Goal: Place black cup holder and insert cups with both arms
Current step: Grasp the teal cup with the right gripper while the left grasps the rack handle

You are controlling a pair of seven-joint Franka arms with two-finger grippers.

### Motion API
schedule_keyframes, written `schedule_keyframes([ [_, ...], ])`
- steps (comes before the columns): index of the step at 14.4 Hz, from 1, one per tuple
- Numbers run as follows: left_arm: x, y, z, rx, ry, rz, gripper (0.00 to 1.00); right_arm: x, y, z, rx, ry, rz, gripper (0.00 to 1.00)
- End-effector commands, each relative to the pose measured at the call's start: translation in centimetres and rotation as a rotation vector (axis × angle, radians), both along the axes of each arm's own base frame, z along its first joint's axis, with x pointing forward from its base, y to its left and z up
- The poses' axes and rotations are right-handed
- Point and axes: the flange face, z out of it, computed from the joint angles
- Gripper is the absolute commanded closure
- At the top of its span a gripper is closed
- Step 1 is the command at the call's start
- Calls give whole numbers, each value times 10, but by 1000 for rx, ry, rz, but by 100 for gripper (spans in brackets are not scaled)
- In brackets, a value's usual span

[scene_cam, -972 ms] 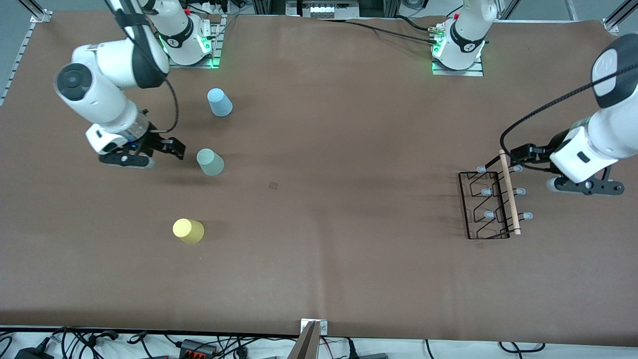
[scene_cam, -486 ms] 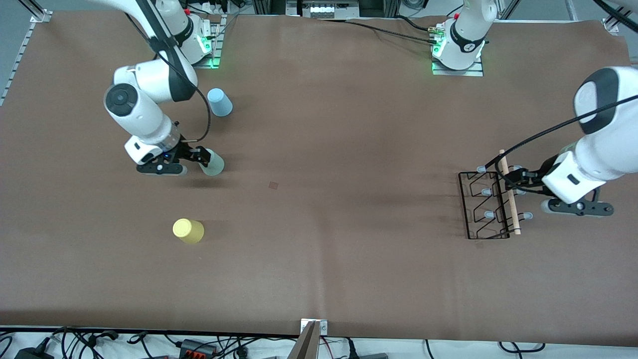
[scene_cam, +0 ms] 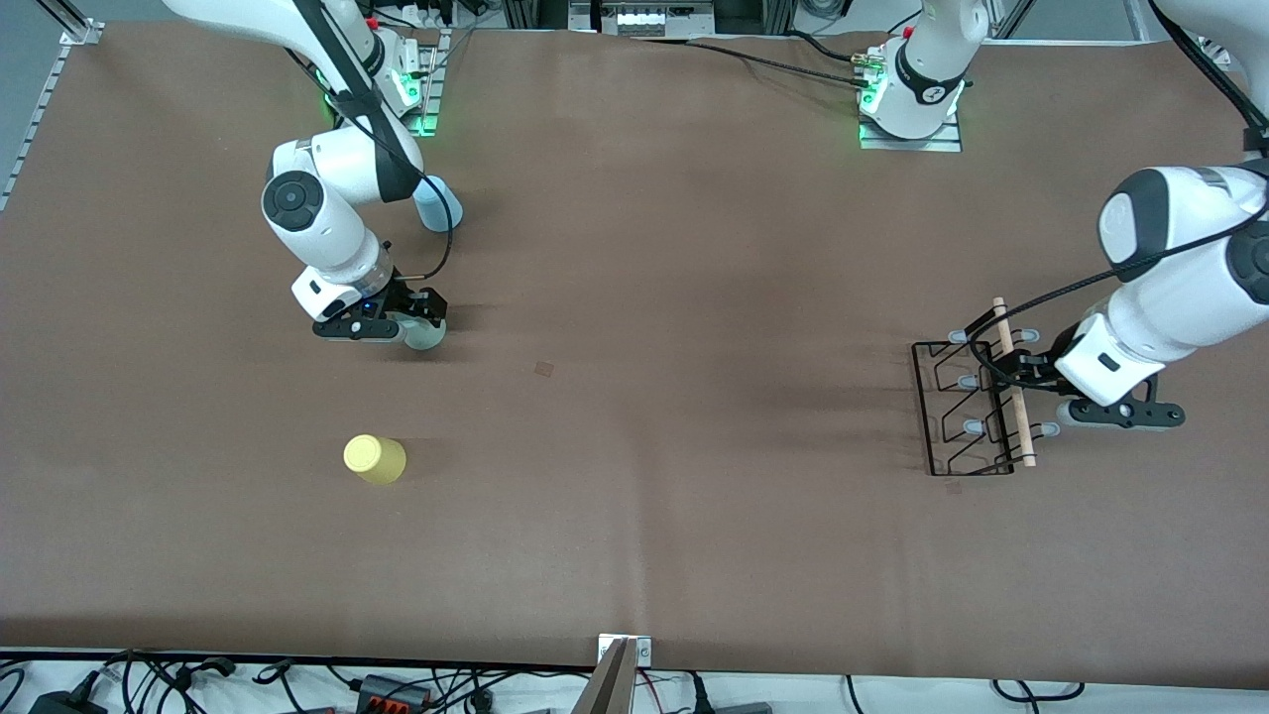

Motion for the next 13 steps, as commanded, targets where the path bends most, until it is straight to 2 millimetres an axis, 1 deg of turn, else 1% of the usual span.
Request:
schedule_keyframes([
  [1, -19, 0, -2, 19, -42, -22, 16, -11, -1, -10, 7, -14, -13, 0],
  [2, -21, 3, -8, 18, -45, -17, 20, -12, 2, -12, 6, -11, -6, 0],
  [4, -26, 3, -20, 18, -66, -17, 20, -14, 4, -15, 4, -5, -4, 0],
  [5, -27, 8, -22, 18, -72, -9, 20, -14, 3, -17, 4, -2, -4, 0],
  [6, -27, 14, -22, 18, -72, -3, 23, -14, 3, -17, 3, -1, -4, 0],
  [7, -27, 13, -21, 19, -72, -17, 28, -14, 3, -17, 3, -1, -4, 0],
  [10, -29, 13, -27, 18, -62, -22, 32, -14, 3, -17, 3, -1, -4, 0],
  [13, -35, 11, -35, 17, -42, -26, 39, -13, 3, -18, 3, -1, -4, 0],
])
